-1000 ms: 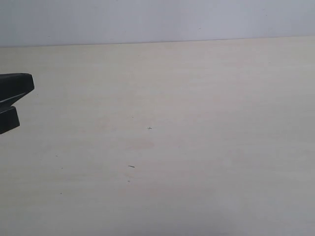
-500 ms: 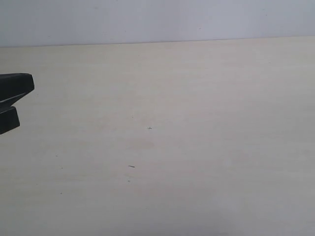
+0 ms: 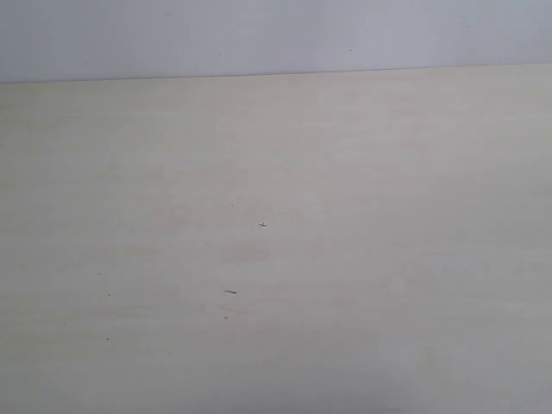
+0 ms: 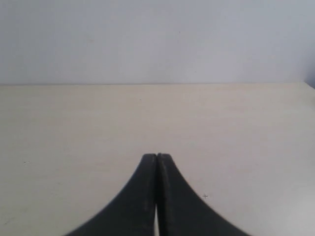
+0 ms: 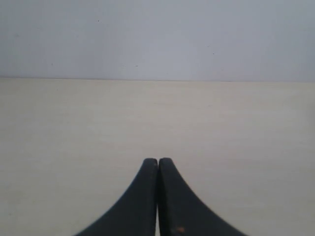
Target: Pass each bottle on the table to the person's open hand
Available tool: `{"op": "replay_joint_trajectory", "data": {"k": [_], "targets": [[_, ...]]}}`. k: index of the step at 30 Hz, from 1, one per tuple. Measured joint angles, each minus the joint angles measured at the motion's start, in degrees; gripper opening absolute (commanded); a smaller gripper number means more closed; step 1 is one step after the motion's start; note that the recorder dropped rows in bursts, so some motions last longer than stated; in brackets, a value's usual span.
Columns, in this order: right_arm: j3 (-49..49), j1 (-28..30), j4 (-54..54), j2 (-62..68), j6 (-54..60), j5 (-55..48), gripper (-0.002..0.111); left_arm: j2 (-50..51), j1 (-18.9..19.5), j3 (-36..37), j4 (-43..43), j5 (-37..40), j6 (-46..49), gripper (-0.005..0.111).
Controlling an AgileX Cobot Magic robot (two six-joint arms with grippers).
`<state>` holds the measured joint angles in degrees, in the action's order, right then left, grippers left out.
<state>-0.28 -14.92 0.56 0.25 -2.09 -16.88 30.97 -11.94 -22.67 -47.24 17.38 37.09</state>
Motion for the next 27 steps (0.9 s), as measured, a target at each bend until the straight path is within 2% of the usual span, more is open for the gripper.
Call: {"op": "replay_joint_trajectory", "data": {"k": [4, 7, 20, 27], "targets": [[0.0, 0.0, 0.0, 0.0, 0.0, 0.0, 0.000, -6.5, 5.7, 0.0, 0.0, 4.8, 0.0, 0.000], [0.0, 0.0, 0.0, 0.0, 0.0, 0.0, 0.000, -10.3, 7.9, 0.0, 0.0, 6.7, 0.0, 0.000], [0.0, 0.0, -0.2, 0.0, 0.0, 0.1, 0.000, -13.0, 8.6, 0.0, 1.1, 7.6, 0.1, 0.000], [0.0, 0.0, -0.2, 0.0, 0.0, 0.1, 0.000, -13.0, 8.6, 0.0, 6.1, 7.4, 0.2, 0.000]]}}
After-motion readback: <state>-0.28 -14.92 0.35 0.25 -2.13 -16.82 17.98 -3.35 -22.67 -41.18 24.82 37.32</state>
